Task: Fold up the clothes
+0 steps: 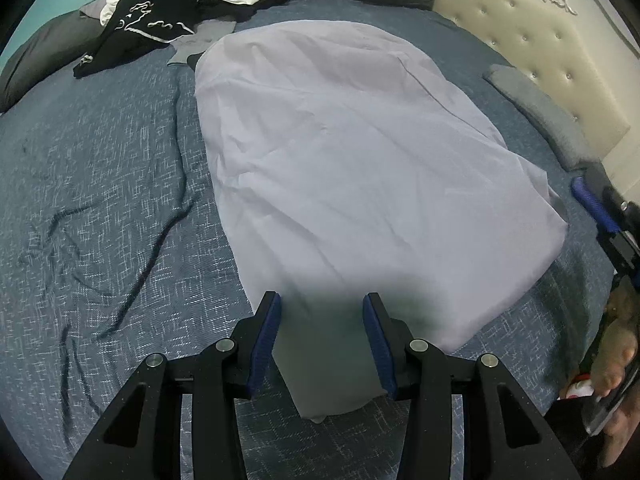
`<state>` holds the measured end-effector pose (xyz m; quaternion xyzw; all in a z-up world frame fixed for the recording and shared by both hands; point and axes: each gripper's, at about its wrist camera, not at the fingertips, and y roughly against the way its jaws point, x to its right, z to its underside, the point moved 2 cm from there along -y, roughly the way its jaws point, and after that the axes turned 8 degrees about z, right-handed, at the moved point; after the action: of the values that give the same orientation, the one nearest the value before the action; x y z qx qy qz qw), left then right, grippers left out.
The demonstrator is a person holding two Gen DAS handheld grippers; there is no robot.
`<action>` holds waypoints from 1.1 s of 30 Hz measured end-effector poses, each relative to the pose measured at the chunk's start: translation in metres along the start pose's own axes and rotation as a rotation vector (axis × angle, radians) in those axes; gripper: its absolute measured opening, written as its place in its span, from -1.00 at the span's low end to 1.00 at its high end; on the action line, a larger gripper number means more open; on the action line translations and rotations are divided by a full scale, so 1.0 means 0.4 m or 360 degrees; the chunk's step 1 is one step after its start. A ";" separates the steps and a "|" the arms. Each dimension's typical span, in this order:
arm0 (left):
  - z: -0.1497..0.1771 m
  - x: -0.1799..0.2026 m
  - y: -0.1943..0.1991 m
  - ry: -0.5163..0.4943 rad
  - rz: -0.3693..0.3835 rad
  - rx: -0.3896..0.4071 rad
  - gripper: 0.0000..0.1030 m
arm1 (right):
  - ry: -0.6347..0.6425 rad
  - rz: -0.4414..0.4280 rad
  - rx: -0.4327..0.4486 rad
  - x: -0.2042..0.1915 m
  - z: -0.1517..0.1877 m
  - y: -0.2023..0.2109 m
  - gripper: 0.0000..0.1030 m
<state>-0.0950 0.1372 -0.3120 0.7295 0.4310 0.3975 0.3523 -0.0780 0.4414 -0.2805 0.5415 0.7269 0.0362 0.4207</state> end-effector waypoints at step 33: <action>-0.056 -0.050 0.056 0.0062 0.0198 0.0330 -0.09 | 0.0041 0.0150 -0.0169 -0.013 -0.038 -0.081 -0.96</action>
<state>-0.1131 0.1144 -0.2886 0.7795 0.4304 0.3859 0.2411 -0.1121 0.4299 -0.2840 0.5516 0.7030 0.1016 0.4373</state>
